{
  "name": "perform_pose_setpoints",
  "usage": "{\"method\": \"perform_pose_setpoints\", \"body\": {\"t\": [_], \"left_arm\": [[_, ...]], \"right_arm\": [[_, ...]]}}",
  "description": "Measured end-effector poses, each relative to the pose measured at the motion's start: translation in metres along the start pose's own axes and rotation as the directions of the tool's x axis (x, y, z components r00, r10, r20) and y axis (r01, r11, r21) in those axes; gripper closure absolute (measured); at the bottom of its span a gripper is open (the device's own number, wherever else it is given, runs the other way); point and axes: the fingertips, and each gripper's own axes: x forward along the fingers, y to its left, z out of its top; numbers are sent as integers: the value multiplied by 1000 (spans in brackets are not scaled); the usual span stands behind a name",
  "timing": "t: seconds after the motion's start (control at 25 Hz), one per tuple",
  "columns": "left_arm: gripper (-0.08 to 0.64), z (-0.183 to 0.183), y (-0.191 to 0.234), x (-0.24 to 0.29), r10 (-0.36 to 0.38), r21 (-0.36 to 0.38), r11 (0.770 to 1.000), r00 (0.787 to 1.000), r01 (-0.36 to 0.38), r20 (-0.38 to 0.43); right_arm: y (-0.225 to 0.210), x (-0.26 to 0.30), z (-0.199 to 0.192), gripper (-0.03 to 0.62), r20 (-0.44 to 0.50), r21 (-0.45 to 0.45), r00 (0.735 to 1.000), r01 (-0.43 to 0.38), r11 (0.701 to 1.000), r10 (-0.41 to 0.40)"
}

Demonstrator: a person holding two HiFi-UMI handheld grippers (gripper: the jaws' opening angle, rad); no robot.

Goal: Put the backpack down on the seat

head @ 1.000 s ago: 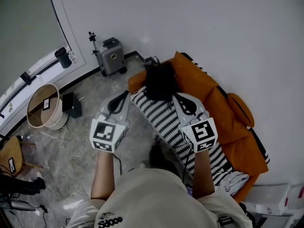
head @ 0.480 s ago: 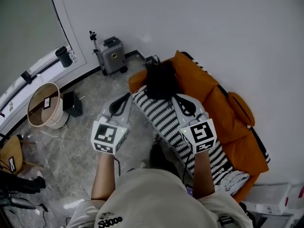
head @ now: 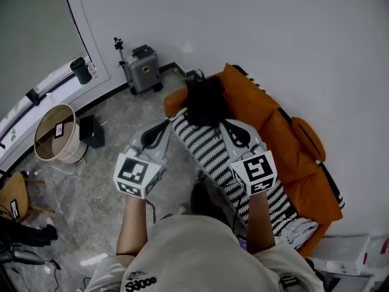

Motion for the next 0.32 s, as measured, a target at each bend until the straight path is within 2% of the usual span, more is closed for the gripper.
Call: {"method": "perform_pose_setpoints", "body": {"t": [0.32], "left_arm": [[551, 0, -7, 6, -28, 23, 999, 1000, 28, -7]], "right_arm": [[-3, 3, -7, 591, -3, 9, 1000, -1, 1000, 1]]}}
